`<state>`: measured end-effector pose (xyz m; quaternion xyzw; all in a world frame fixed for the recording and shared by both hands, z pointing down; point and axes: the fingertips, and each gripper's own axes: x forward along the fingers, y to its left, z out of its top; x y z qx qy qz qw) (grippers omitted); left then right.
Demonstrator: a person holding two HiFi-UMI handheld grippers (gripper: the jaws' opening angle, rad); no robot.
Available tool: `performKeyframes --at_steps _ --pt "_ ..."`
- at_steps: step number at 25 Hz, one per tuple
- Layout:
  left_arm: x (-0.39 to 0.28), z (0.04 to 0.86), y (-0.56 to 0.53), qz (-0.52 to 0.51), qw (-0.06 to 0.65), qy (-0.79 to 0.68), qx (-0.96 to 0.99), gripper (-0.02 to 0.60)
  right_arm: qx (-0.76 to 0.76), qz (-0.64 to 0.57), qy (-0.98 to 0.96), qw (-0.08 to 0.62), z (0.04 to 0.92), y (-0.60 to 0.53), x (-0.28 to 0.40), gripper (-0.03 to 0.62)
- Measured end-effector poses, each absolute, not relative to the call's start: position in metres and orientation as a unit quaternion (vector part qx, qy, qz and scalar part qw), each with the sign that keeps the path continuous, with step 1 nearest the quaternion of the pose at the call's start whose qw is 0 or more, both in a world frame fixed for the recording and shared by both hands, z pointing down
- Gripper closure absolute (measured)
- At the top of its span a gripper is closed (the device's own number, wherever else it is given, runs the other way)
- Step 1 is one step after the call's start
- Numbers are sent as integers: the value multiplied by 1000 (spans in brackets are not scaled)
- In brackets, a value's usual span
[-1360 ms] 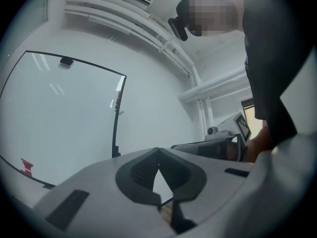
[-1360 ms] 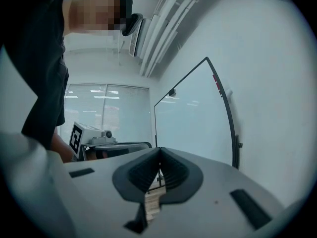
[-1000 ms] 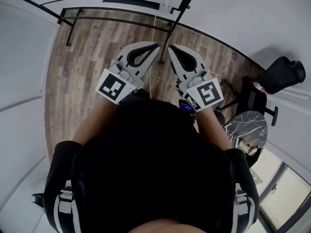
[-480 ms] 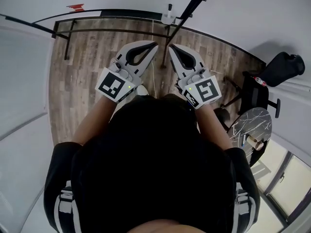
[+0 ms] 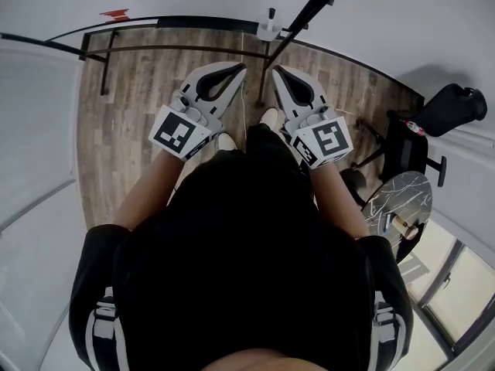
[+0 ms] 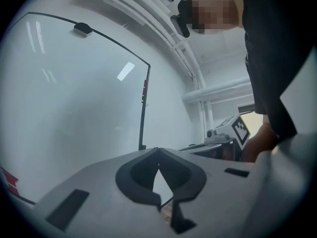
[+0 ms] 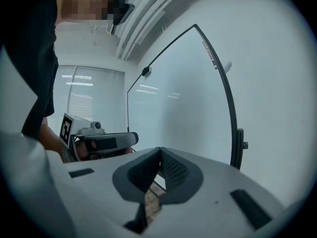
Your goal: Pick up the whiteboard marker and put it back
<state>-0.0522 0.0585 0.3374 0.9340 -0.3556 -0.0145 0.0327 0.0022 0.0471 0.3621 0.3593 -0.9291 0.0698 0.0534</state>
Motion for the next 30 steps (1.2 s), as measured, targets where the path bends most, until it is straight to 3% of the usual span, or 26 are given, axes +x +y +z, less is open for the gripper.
performKeyframes --at_steps 30 --pt "5 378 -66 8 29 -451 892 578 284 106 -945 126 447 -102 46 597"
